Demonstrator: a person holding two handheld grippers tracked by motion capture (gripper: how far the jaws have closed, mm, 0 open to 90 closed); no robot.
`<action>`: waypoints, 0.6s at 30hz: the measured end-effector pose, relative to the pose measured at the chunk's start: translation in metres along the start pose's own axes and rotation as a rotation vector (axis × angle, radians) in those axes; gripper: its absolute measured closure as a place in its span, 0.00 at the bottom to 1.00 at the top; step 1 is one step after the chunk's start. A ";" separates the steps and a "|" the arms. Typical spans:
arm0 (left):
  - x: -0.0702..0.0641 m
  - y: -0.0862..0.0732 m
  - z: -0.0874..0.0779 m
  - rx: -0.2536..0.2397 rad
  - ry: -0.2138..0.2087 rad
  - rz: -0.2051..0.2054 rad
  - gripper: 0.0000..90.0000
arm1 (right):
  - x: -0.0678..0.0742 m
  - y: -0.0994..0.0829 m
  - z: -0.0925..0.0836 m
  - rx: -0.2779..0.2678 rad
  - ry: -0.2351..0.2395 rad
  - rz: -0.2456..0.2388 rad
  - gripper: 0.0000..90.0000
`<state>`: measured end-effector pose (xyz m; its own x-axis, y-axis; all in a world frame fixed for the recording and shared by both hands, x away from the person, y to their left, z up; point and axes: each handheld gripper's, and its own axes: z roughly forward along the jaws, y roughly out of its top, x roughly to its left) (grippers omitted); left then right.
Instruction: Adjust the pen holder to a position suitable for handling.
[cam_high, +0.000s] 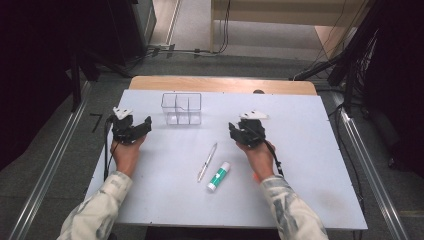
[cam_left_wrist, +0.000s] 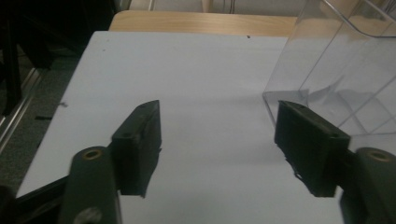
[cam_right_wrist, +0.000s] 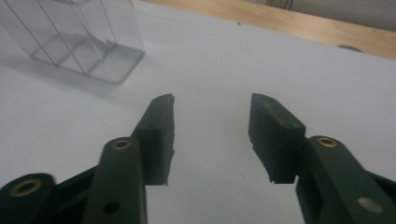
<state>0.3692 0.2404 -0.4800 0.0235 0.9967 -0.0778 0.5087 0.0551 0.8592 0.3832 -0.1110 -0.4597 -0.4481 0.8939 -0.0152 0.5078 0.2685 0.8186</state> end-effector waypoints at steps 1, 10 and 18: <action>-0.006 0.007 0.011 0.004 -0.017 0.018 0.56 | 0.012 0.012 0.013 -0.005 0.000 -0.022 0.72; -0.017 0.020 0.035 0.000 -0.071 0.034 1.00 | 0.045 0.038 0.066 0.055 0.047 0.060 0.97; -0.027 0.024 0.045 -0.002 -0.129 0.074 1.00 | 0.052 0.043 0.088 0.065 0.076 0.065 0.97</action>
<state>0.4197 0.2116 -0.4799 0.1718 0.9820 -0.0786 0.5002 -0.0182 0.8657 0.4464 -0.0209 -0.4759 -0.4657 0.8812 0.0819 0.5828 0.2357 0.7777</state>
